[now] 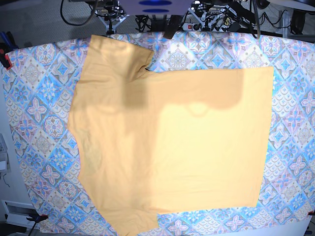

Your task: Fold the T-shirt properly

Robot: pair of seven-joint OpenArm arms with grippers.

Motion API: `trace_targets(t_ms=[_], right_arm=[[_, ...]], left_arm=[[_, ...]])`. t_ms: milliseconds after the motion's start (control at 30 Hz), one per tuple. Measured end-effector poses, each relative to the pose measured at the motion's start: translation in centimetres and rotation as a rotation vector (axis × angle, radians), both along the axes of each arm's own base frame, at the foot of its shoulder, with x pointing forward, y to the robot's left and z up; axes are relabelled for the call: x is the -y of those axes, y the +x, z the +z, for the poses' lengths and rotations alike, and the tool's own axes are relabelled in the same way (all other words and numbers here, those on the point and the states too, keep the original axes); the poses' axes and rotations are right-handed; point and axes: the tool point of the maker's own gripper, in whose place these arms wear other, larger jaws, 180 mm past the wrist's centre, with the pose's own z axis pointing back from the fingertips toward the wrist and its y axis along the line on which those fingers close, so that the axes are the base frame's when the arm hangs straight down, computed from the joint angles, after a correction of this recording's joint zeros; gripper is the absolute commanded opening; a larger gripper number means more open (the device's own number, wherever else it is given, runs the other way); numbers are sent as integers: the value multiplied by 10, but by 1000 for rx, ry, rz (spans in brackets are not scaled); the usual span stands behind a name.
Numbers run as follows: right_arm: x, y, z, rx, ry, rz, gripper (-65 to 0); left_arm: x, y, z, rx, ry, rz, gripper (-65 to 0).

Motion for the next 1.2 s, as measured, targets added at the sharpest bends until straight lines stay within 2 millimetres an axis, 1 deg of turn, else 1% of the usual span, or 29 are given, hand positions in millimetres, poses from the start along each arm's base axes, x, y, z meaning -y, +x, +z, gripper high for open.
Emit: trace_targets(t_ms=[233, 467, 700, 900, 1000, 1100, 1200], right_arm=[[1, -9, 0, -11, -2, 0, -650], [1, -7, 0, -8, -2, 0, -650], [1, -8, 0, -9, -2, 1, -650], [1, -9, 0, -10, -2, 1, -650], [2, -17, 1, -16, -3, 1, -650], [13, -30, 2, -39, -16, 3, -650], [28, -35, 5, -16, -46, 9, -650]], left_arm=[[0, 0, 0, 0, 0, 3, -649], [0, 0, 0, 0, 0, 3, -649], [0, -9, 0, -13, 0, 3, -649], [0, -8, 0, -12, 0, 2, -649], [0, -16, 1, -19, 0, -4, -649], [-2, -30, 2, -41, 2, -4, -650], [-4, -36, 4, -35, 6, -6, -650]])
